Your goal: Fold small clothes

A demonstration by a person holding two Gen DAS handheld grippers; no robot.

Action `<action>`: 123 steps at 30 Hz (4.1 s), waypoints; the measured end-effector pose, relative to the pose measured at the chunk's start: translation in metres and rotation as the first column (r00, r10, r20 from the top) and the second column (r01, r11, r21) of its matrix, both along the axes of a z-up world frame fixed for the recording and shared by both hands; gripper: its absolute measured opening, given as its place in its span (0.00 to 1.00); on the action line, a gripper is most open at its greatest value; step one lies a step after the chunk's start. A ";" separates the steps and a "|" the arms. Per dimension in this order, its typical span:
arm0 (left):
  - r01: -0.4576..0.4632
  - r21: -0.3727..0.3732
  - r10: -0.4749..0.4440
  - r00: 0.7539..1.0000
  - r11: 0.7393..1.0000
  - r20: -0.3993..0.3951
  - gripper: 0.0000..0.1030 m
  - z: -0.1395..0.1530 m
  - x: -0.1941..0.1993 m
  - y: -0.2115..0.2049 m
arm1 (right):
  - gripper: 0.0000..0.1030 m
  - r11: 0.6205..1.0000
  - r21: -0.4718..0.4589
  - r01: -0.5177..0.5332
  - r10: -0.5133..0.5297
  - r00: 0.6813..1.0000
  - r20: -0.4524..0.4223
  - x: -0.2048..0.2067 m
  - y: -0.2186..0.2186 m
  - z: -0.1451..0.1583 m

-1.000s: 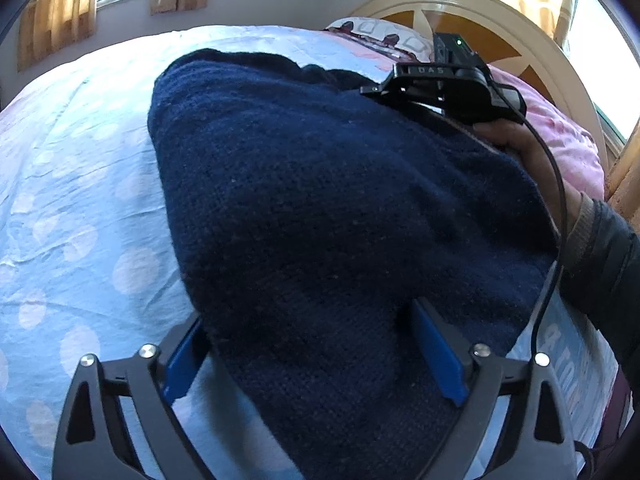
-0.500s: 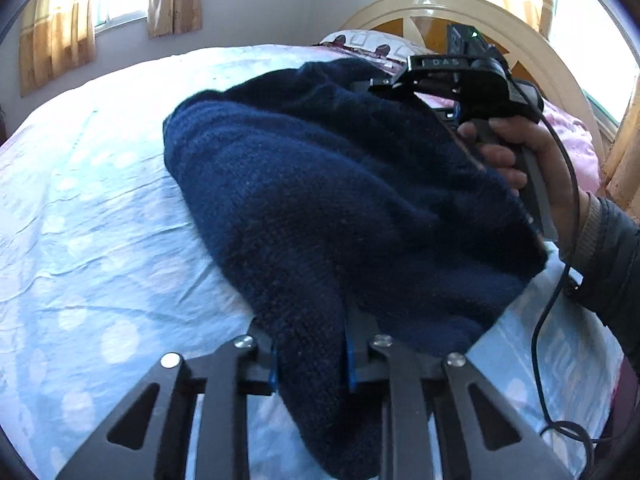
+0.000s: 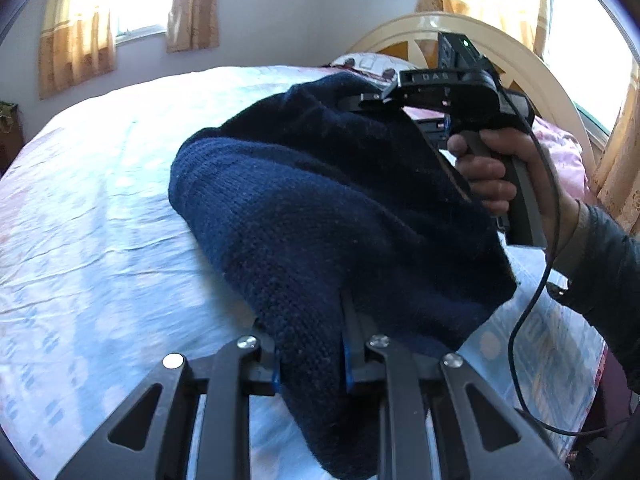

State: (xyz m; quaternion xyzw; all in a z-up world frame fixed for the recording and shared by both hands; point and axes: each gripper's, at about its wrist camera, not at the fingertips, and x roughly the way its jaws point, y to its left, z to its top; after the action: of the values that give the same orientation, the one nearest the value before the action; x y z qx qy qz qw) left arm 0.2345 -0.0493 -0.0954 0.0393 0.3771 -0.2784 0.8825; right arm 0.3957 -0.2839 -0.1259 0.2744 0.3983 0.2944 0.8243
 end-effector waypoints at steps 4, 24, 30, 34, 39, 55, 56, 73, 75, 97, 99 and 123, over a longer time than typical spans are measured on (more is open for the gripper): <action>-0.053 0.000 0.053 0.998 0.999 0.027 0.21 0.011 -0.016 0.027 | 0.30 0.998 0.030 -0.046 0.045 0.999 0.028 -0.010 0.031 0.016; -0.289 0.018 0.289 0.957 0.957 0.037 0.21 0.014 -0.062 0.121 | 0.29 0.965 0.049 -0.259 0.257 0.965 0.056 -0.018 0.204 0.030; -0.330 0.010 0.330 0.943 0.944 0.035 0.21 0.007 -0.078 0.146 | 0.29 0.953 0.042 -0.299 0.297 0.954 0.044 -0.020 0.244 0.026; -0.349 0.006 0.348 0.937 0.937 0.030 0.21 0.005 -0.085 0.153 | 0.29 0.946 0.035 -0.323 0.322 0.946 0.035 -0.022 0.267 0.023; -0.372 0.005 0.371 0.928 0.928 0.039 0.21 0.008 -0.103 0.162 | 0.29 0.934 0.023 -0.357 0.356 0.934 0.030 -0.025 0.295 0.023; -0.488 -0.001 0.488 0.873 0.873 -0.023 0.21 -0.014 -0.122 0.194 | 0.29 0.879 -0.044 -0.476 0.474 0.880 -0.034 -0.025 0.406 0.008; -0.493 -0.003 0.492 0.870 0.870 -0.036 0.21 -0.019 -0.121 0.195 | 0.29 0.877 -0.054 -0.477 0.475 0.879 -0.042 -0.024 0.410 0.004; -0.550 0.018 0.550 0.833 0.835 -0.060 0.28 -0.052 -0.126 0.193 | 0.31 0.897 -0.113 -0.428 0.409 0.899 -0.158 0.004 0.418 -0.062; -0.565 0.004 0.565 0.823 0.825 -0.058 0.37 -0.054 -0.128 0.196 | 0.33 0.900 -0.119 -0.420 0.402 0.903 -0.152 0.001 0.415 -0.060; -0.680 0.078 0.683 0.730 0.729 -0.019 0.79 -0.036 -0.157 0.191 | 0.41 0.882 -0.299 -0.364 0.346 0.932 -0.114 -0.144 0.289 -0.065; -0.686 0.114 0.688 0.725 0.719 0.030 0.87 -0.028 -0.165 0.188 | 0.41 0.902 -0.295 -0.314 0.304 0.949 -0.083 -0.151 0.280 -0.057; -0.636 0.003 0.613 0.744 0.772 0.267 0.97 0.057 -0.217 0.146 | 0.63 0.889 -0.458 -0.021 0.242 0.870 0.429 -0.323 0.241 0.084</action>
State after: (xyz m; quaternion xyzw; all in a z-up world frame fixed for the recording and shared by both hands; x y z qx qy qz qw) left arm 0.0173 0.0965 -0.0383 -0.0133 0.2665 0.0582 0.9620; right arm 0.0730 -0.0429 -0.0415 -0.0278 0.2581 0.3116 0.9141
